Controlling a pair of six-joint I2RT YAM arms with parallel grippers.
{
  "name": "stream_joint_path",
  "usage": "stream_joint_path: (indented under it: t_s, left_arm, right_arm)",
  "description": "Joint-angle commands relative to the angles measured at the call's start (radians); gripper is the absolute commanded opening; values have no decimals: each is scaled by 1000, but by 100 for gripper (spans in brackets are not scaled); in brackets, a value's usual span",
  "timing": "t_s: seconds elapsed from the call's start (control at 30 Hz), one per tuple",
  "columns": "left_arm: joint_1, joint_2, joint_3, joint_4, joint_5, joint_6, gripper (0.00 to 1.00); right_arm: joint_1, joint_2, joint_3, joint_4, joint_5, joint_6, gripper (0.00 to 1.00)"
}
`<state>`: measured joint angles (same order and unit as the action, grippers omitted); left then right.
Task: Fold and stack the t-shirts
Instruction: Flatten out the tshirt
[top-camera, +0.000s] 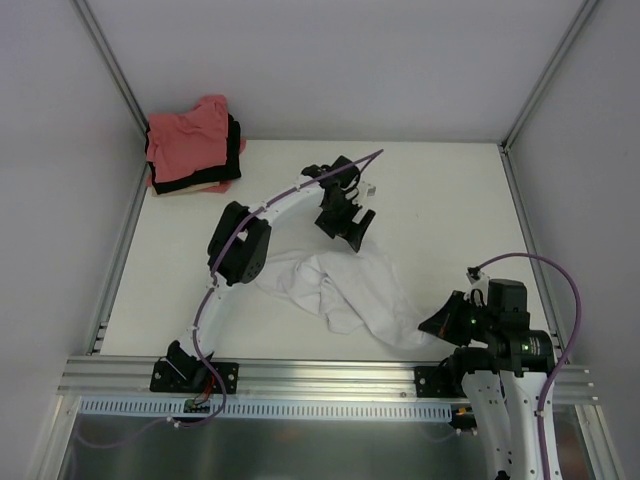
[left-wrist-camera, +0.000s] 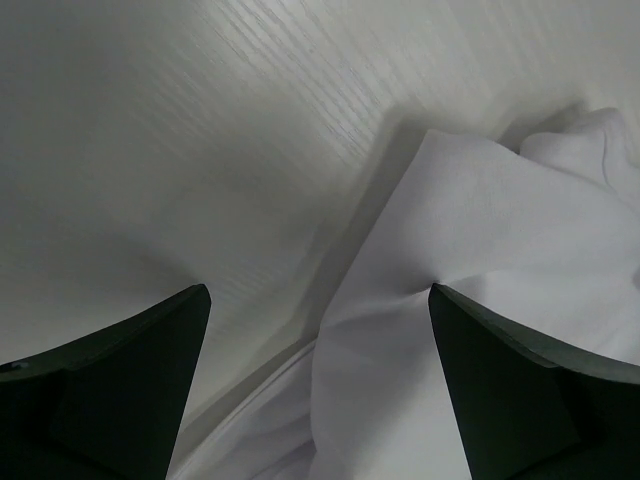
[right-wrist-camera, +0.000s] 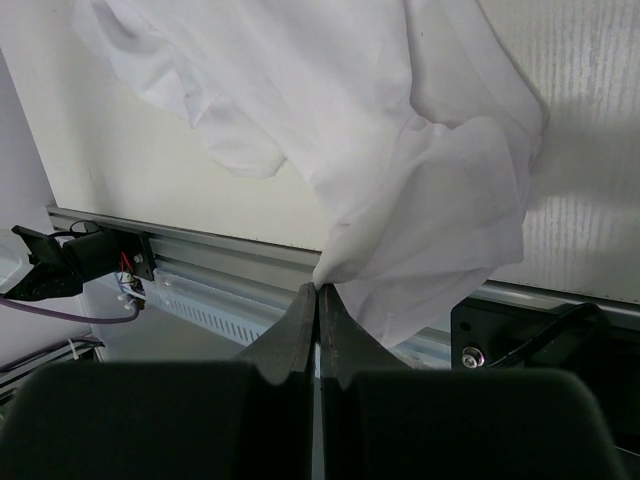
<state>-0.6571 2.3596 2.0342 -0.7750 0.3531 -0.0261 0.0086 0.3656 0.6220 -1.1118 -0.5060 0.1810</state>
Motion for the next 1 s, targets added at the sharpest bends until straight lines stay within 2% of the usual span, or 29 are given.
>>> stream_joint_path:
  t_s: [0.0,0.23,0.3,0.33,0.37,0.47,0.57,0.67,0.97]
  left_arm:
    - [-32,-8,55,-75,-95,97,94]
    - [-78,7,38,-30,-140,104,93]
    - [-91,16,38,-7,-157,100,86]
    - [-93,18,37,0,-166,91,35]
    - [-99,18,35,22,-198,75,0]
    - [-102,-60,-21,107,-322,43,0]
    - [-104,-176,-161,233,-462,31,0]
    - [-104,-362,-233,313,-572,37,0]
    - [-104,-653,-320,390,-660,68,0]
  right_arm:
    - [-5,-14,-13,21,-49,21,0]
    - [-4,-28,-22,30,-72,31,1]
    - [-4,-33,-22,26,-75,32,0]
    - [-4,-34,-22,24,-77,31,0]
    - [-4,-39,-24,24,-78,31,0]
    - [-5,-47,-27,21,-86,31,1]
    - [-4,-51,-39,29,-88,32,0]
    - [-4,-50,-48,49,-95,37,1]
    - [-4,-30,-42,82,-100,40,1]
